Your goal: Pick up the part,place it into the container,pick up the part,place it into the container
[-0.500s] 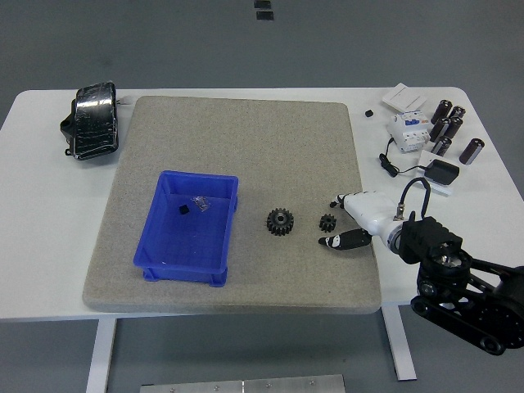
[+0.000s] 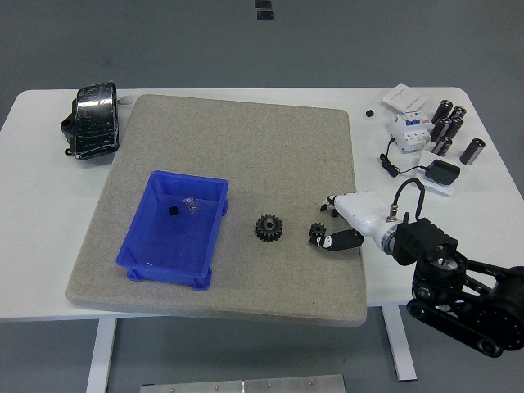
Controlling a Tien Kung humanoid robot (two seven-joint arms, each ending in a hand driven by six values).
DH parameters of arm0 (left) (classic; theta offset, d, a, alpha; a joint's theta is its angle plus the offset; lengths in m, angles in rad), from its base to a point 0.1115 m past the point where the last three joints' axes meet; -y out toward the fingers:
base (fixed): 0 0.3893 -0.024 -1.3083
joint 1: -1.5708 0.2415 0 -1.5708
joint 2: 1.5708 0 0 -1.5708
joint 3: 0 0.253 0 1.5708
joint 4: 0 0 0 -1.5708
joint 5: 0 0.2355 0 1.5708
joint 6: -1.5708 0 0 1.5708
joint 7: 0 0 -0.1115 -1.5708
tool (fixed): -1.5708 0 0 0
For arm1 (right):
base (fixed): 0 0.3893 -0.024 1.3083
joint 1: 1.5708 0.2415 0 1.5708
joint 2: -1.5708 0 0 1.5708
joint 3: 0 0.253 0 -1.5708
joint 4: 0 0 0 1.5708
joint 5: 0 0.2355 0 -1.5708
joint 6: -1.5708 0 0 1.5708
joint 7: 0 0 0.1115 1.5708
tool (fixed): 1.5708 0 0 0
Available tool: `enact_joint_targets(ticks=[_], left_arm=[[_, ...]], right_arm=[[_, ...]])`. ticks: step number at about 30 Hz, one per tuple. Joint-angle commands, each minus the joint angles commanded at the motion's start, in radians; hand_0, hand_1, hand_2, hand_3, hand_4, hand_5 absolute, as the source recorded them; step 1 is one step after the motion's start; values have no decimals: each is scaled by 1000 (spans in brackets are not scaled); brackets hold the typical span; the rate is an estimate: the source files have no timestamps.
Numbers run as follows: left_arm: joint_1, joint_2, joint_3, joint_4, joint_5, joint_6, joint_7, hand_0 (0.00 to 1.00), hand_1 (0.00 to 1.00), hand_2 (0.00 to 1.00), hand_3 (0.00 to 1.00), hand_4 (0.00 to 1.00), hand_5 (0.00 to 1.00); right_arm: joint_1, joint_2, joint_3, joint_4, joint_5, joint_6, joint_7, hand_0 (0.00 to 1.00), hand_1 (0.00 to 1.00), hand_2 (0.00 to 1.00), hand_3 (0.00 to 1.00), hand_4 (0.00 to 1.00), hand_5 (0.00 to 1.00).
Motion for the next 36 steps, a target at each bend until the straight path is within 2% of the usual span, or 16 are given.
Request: enact_joint_targets(ticks=[16,30,31,36], left_arm=[[1,-1,-1,0,2,0,0,686,668,642,595,705,276],[1,0,0,1,-2,-1,-2,686,668,642,595,705,277],[2,0,1,1,-2,-1,-2,686,668,643,595,705,277],[1,0,2,1,-3,-1,-3,686,668,643,595,705,277]], right_arm=[[-8,-10,4,79,-39,-15,-9,320,509,571,722,844,650],[0,-5,-47,76,-52,-13,-12,311,492,542,705,821,628],[0,-3,-48,75,-53,-14,-12,294,463,456,671,699,511],[-1,1,-52,61,-51,-16,-8,294,463,456,671,699,511]])
